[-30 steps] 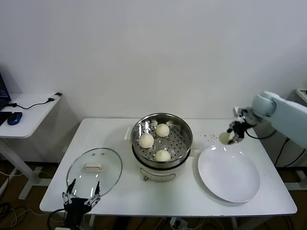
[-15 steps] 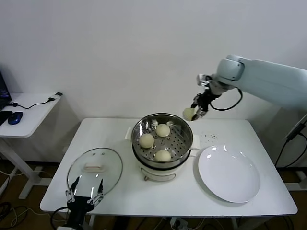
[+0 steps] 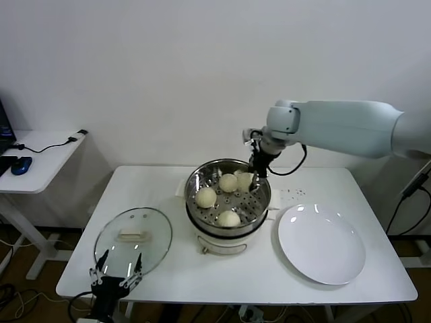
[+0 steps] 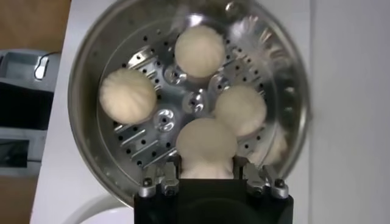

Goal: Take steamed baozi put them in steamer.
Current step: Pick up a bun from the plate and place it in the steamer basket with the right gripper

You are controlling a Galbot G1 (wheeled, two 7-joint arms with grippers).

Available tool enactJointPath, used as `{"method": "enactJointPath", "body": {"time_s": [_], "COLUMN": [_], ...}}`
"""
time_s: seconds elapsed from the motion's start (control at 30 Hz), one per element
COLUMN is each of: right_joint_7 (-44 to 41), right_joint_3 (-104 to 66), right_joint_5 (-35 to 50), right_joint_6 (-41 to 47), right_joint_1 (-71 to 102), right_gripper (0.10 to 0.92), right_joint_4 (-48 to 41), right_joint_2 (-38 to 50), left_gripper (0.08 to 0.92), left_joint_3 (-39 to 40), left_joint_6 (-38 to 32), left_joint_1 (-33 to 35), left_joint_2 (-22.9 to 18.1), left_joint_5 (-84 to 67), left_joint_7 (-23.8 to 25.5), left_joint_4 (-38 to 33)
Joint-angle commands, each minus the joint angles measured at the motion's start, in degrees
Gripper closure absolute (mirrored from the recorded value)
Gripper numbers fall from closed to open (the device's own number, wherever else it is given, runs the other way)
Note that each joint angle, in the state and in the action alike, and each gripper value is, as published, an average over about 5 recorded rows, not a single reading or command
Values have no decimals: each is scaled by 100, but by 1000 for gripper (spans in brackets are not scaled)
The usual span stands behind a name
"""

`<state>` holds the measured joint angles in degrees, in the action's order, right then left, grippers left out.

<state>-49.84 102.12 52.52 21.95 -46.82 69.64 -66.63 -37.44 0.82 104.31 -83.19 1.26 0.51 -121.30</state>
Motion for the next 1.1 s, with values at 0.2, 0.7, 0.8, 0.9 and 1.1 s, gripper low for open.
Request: {"method": "enactJointPath", "body": {"time_s": [0.2, 0.7, 0.8, 0.9, 1.1], "right_joint_7": [256, 202, 107, -16, -181], "right_joint_3": [304, 60, 17, -11, -257], "right_joint_5": [-8, 96, 109, 97, 62], "right_joint_6": [120, 139, 127, 82, -149], "right_joint_1": [574, 621, 514, 337, -45], "right_gripper": [465, 278, 220, 205, 203], "right_joint_4": [-313, -480, -443, -379, -150], "right_joint_2": [-426, -435, -330, -164, 438], "left_gripper": [177, 177, 177, 177, 177], "left_joint_3": [-1, -10, -4, -5, 22], "left_joint_6": [16, 36, 34, 30, 43], "left_joint_1": [-74, -114, -110, -98, -113], "left_joint_2": [9, 11, 9, 16, 21], "left_joint_5": [-9, -1, 5, 9, 53], "left_joint_7": [7, 8, 7, 6, 6], "left_joint_4": [136, 164, 153, 141, 110]}}
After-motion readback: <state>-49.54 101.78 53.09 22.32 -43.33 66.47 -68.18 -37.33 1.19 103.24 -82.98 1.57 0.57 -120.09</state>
